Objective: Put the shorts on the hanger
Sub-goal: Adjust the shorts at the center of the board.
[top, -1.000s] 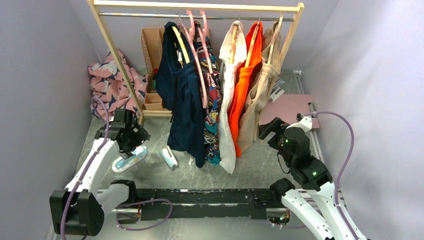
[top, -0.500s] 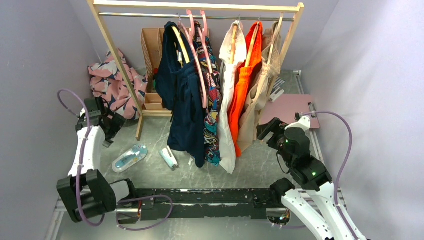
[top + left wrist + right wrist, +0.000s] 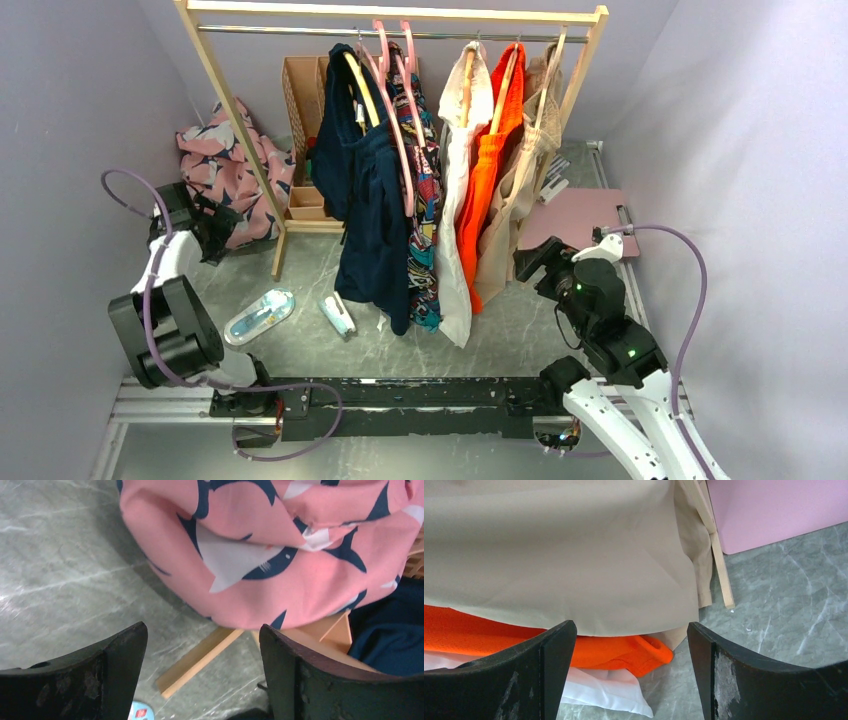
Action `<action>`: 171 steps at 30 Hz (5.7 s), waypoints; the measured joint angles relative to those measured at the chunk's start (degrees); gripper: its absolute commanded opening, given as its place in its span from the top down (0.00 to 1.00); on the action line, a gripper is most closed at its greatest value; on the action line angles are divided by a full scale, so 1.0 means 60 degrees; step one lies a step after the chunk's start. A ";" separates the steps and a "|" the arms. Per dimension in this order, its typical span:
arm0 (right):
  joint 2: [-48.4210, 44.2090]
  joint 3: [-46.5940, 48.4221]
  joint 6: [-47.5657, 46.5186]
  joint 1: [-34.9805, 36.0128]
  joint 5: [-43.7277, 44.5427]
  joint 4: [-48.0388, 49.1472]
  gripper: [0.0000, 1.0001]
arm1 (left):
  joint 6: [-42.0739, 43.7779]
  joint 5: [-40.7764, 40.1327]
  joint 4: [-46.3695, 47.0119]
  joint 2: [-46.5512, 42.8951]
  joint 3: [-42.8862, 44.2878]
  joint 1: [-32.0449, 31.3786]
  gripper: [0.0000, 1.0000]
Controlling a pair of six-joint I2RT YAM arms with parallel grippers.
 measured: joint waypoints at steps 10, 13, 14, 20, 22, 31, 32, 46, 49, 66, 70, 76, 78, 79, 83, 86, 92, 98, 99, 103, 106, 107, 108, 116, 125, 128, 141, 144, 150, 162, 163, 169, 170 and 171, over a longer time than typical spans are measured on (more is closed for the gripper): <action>-0.0018 0.0000 -0.0018 0.0000 -0.0015 0.0040 0.15 | -0.0200 0.0382 0.0514 0.2080 0.0892 0.0058 0.51; -0.0029 -0.0004 -0.0015 0.0000 0.0018 0.0040 0.15 | -0.0175 0.0426 0.0583 0.2459 0.1217 0.0062 0.74; -0.0047 -0.0004 -0.0015 0.0000 0.0025 0.0040 0.15 | -0.0164 0.0448 0.0619 0.2506 0.1235 0.0058 0.83; -0.0219 -0.0015 -0.0011 0.0000 0.0131 0.0040 0.15 | -0.0044 0.0528 0.0630 0.2543 0.1239 0.0058 0.93; -0.0215 -0.0022 -0.0011 0.0000 0.0131 0.0040 0.15 | -0.0058 0.0528 0.0521 0.2422 0.1235 0.0058 0.93; -0.0401 -0.0124 -0.0018 0.0000 0.0087 0.0055 0.15 | -0.0892 0.0117 -0.0452 -0.2153 0.1228 0.0058 0.93; -0.0419 -0.0124 -0.0022 0.0000 0.0051 0.0069 0.15 | -0.1042 0.0087 -0.0510 -0.2812 0.1231 0.0058 0.93; 0.0153 -0.0299 -0.0470 0.0000 -0.0204 0.0557 0.15 | -0.1668 0.1610 -0.2459 -0.5453 0.5439 0.0029 0.93; -0.0062 -0.0299 -0.0561 0.0000 -0.0313 0.0623 0.15 | -0.1734 0.2495 -0.2350 -0.5453 0.6881 -0.0015 0.93; -0.1246 0.1096 -0.1657 0.0004 -0.3526 0.0087 0.17 | -0.3351 0.5810 -0.0823 -0.8386 0.2881 -0.1439 0.93; -0.1443 0.1388 -0.2011 0.0000 -0.4860 -0.0109 0.19 | -0.2936 0.5770 -0.1581 -0.8972 0.0703 -0.1912 0.93; -0.1118 0.1344 -0.2488 -0.0630 -0.6583 -0.0514 0.22 | -0.2277 0.5555 -0.2280 -0.9311 -0.2073 -0.2277 0.93; -0.0998 0.1228 -0.2521 -0.0984 -0.6936 -0.0470 0.23 | -0.2000 0.5417 -0.2328 -0.9264 -0.2554 -0.2386 0.93; -0.0973 0.1162 -0.2514 -0.1078 -0.7056 -0.0441 0.24 | -0.1854 0.5391 -0.2331 -0.9191 -0.2721 -0.2470 0.93; -0.0958 0.1042 -0.2473 -0.1239 -0.7198 -0.0255 0.25 | -0.1526 0.5377 -0.2044 -0.8757 -0.3344 -0.2637 0.93; -0.0958 0.1042 -0.2463 -0.1293 -0.7005 -0.0069 0.25 | -0.1311 0.5271 -0.1945 -0.8357 -0.3501 -0.2769 0.93; -0.0510 0.1443 -0.2696 -0.1297 -0.6025 -0.0047 0.24 | -0.0313 0.4765 -0.1912 -0.7180 -0.3027 -0.3166 0.93; 0.1188 0.3479 -0.3359 -0.1184 -0.5512 -0.0069 0.23 | 0.0718 0.4215 -0.1978 -0.6532 -0.2754 -0.3417 0.93; 0.1515 0.3861 -0.3497 -0.1147 -0.5548 -0.0036 0.23 | 0.0831 0.4171 -0.1996 -0.6532 -0.2754 -0.3424 0.93; 0.2623 0.5158 -0.3967 -0.0834 -0.6269 0.0036 0.22 | 0.1151 0.4138 -0.2029 -0.6550 -0.2743 -0.3442 0.93; 0.3133 0.5869 -0.4269 -0.0353 -0.6925 0.0033 0.21 | 0.1384 0.4080 -0.2237 -0.6502 -0.2619 -0.3446 0.93; 0.3220 0.6000 -0.4350 -0.0219 -0.7063 0.0011 0.20 | 0.1446 0.4051 -0.2302 -0.6481 -0.2550 -0.3446 0.93; 0.3333 0.6153 -0.4433 -0.0044 -0.7202 -0.0029 0.20 | 0.1512 0.4022 -0.2361 -0.6455 -0.2470 -0.3446 0.93; 0.4783 0.7941 -0.4838 0.1078 -0.7621 -0.0175 0.19 | 0.1916 0.3730 -0.2852 -0.6353 -0.1916 -0.3450 0.93; 0.6779 0.9606 -0.4936 0.2743 -0.7034 0.0117 0.17 | 0.1949 0.3442 -0.3027 -0.6277 -0.1719 -0.3453 0.93; 0.7180 0.9643 -0.4965 0.4477 -0.5952 0.0306 0.15 | 0.1956 0.3366 -0.3151 -0.6244 -0.1592 -0.3453 0.93; 0.6510 0.4535 -0.3938 1.1027 0.0827 0.2062 0.18 | 0.2175 0.3009 -0.3861 -0.6564 -0.1016 -0.3464 0.93; 0.5628 0.2645 -0.2787 1.1027 0.1840 0.2204 0.21 | 0.2153 0.2925 -0.3949 -0.6703 -0.1020 -0.3479 0.93; 0.5308 0.0280 -0.0616 1.1034 0.3486 0.2368 0.26 | 0.1942 0.3034 -0.3891 -0.6896 -0.1144 -0.3508 0.93; 0.6812 -0.0619 0.0637 0.9857 0.4696 0.4087 0.23 | 0.1220 0.3337 -0.3909 -0.7373 -0.1457 -0.3515 0.93; 0.6958 -0.0627 0.0608 0.9646 0.4579 0.4262 0.27 | 0.1188 0.3344 -0.3934 -0.7380 -0.1406 -0.3519 0.93; 0.8062 -0.0597 0.0342 0.8827 0.3967 0.5271 0.63 | 0.1086 0.3384 -0.4000 -0.7380 -0.0882 -0.3566 0.93; 0.8215 -0.0546 0.0299 0.8827 0.3876 0.5319 0.71 | 0.1082 0.3384 -0.4033 -0.7384 -0.0794 -0.3588 0.93; 0.8364 -0.0481 0.0270 0.8830 0.3752 0.5359 0.79 | 0.1078 0.3384 -0.4065 -0.7402 -0.0703 -0.3614 0.93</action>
